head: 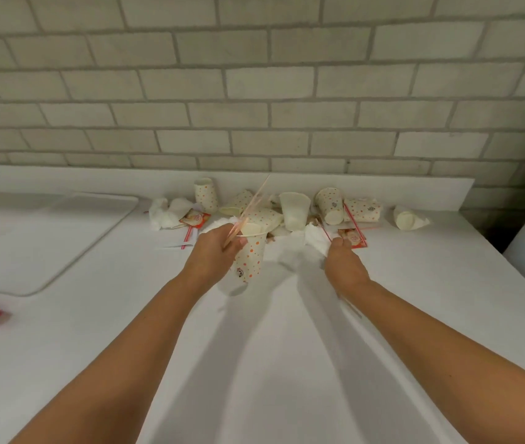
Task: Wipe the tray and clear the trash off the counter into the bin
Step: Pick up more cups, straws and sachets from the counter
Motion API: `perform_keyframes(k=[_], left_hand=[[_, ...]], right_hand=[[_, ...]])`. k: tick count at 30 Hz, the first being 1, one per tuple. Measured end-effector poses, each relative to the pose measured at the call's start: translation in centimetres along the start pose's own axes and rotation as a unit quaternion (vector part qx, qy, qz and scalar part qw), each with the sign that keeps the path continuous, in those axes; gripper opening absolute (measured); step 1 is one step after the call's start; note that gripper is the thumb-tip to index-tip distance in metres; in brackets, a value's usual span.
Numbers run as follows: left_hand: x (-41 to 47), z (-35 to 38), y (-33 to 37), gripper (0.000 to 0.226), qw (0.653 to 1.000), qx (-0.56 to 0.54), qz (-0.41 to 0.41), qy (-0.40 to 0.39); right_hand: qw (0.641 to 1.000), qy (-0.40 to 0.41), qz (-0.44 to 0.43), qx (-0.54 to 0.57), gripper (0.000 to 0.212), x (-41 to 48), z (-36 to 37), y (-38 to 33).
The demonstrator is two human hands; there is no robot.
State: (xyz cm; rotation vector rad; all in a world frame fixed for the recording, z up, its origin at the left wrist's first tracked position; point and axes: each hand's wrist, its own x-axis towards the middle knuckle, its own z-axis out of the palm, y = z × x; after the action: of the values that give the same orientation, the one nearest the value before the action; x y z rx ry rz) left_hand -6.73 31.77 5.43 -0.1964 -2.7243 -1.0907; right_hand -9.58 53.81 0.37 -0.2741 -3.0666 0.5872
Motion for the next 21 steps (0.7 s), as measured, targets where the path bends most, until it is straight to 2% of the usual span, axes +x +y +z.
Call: perform_keyframes(k=[4, 14, 18, 21], left_hand=[[-2.7, -4.8, -3.4, 0.015, 0.999, 0.021, -0.042, 0.026], [-11.9, -15.5, -12.8, 0.014, 0.981, 0.048, -0.160, 0.096], [-16.7, -19.1, -16.1, 0.010, 0.970, 0.076, -0.195, 0.127], [-20.1, -21.2, -18.6, 0.011, 0.951, 0.108, -0.239, 0.162]], right_hand=[[0.994, -0.051, -0.070, 0.070, 0.034, -2.7, 1.6, -8.5], [0.949, -0.222, -0.217, 0.061, 0.028, -9.9, 6.6, -21.6], [0.896, -0.349, -0.245, 0.122, 0.016, -15.1, 8.3, -27.0], [0.842, -0.443, -0.264, 0.157, 0.022, -19.4, 10.1, -30.1]])
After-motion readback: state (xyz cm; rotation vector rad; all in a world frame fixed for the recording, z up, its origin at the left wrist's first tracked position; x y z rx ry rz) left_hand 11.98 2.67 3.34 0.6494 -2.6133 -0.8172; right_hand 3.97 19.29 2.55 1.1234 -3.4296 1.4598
